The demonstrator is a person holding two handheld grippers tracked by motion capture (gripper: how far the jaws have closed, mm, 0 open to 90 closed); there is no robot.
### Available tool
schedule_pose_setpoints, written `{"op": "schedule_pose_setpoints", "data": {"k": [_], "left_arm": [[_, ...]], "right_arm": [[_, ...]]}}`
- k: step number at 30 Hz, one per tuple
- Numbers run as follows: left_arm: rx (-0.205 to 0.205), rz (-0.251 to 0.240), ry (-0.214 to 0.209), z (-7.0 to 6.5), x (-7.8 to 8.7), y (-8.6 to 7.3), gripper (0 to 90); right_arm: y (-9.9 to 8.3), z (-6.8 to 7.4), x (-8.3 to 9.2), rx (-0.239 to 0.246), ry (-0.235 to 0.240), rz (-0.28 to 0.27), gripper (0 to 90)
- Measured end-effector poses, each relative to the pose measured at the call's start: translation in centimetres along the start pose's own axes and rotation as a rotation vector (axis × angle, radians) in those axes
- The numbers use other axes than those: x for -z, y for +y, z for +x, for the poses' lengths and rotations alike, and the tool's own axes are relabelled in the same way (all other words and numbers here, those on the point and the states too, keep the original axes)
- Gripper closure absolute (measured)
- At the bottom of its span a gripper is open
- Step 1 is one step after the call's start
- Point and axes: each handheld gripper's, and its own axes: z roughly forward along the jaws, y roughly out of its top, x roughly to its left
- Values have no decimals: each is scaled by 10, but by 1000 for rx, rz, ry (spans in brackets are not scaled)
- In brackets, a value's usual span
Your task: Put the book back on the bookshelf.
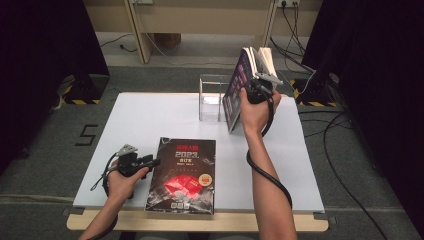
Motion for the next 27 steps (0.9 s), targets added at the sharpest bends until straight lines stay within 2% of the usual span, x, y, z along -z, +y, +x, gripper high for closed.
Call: {"op": "schedule_pose_setpoints", "data": {"k": [9,11,16,21,24,27], "left_arm": [[-1,2,-5,0,-2,-1,544],[-3,4,-6,-1,-2,-1,543],[-5,6,-8,-1,-2,-1,542],[-4,4,-11,-1,-2,-1,541],[-9,8,-11,-2,-1,-1,541],[-7,3,-11,-1,-1,0,541]], "right_arm": [[18,2,-16,4,1,46,684],[21,3,-19,-1,4,68,689],[26,7,-26,30,-5,128,702],[34,8,-29,34,-4,192,759],[35,9,-30,22,6,193,764],[32,9,-30,21,8,156,766]]}}
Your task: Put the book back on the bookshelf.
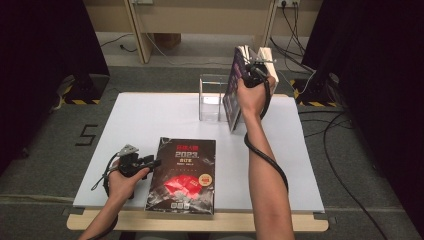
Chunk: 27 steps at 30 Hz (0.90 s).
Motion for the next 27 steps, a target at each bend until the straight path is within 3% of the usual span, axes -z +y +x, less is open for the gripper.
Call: {"op": "schedule_pose_setpoints", "data": {"k": [10,18,22,27], "left_arm": [[-3,-4,1,1,1,0,543],[-16,-6,-7,0,2,0,544],[-13,-10,-8,0,2,0,544],[-12,-9,-9,0,2,-1,542]], "right_arm": [[-9,5,1,14,-27,-127,767],[-32,14,0,49,-93,-243,763],[-36,19,0,94,-113,-252,749],[-37,16,6,93,-96,-234,691]]}}
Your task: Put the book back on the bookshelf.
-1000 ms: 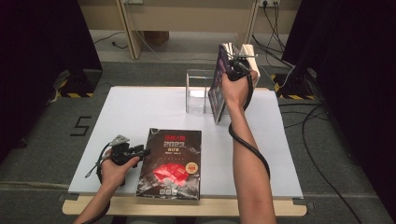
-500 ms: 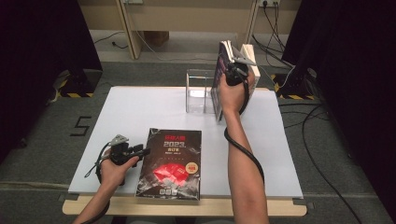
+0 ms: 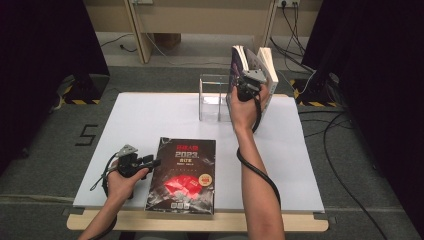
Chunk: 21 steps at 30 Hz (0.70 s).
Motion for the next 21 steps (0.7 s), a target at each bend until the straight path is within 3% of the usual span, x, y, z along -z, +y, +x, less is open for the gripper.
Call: {"op": "schedule_pose_setpoints", "data": {"k": [11,16,21], "left_arm": [[-2,4,0,-2,-1,-1,535],[-1,0,0,-1,-1,0,527],[-5,1,5,-2,-1,0,507]], "right_arm": [[0,-12,15,-16,47,38,630],[-3,-16,21,-65,90,50,618],[-5,-19,28,-71,113,54,614]]}}
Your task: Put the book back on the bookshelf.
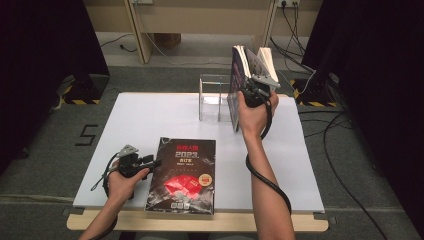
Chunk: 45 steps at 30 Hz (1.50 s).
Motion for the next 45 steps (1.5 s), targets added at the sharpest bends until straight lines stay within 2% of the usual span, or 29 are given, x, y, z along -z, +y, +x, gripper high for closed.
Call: {"op": "schedule_pose_setpoints", "data": {"k": [9,12,19,24,29,37,45], "left_arm": [[-3,8,3,0,-2,0,506],[-3,10,4,0,-2,0,520],[3,1,38,1,0,2,600],[6,7,36,2,1,3,680],[7,18,43,2,1,3,712],[13,36,65,3,-1,3,698],[30,77,119,7,-4,2,779]], "right_arm": [[-7,-6,16,0,44,9,606],[-10,-8,21,10,40,24,606],[-20,-12,29,13,51,54,607],[-30,-17,35,15,69,90,615],[-41,-23,41,12,78,130,621],[-64,-26,50,34,92,183,620],[-94,-28,51,31,110,259,620]]}}
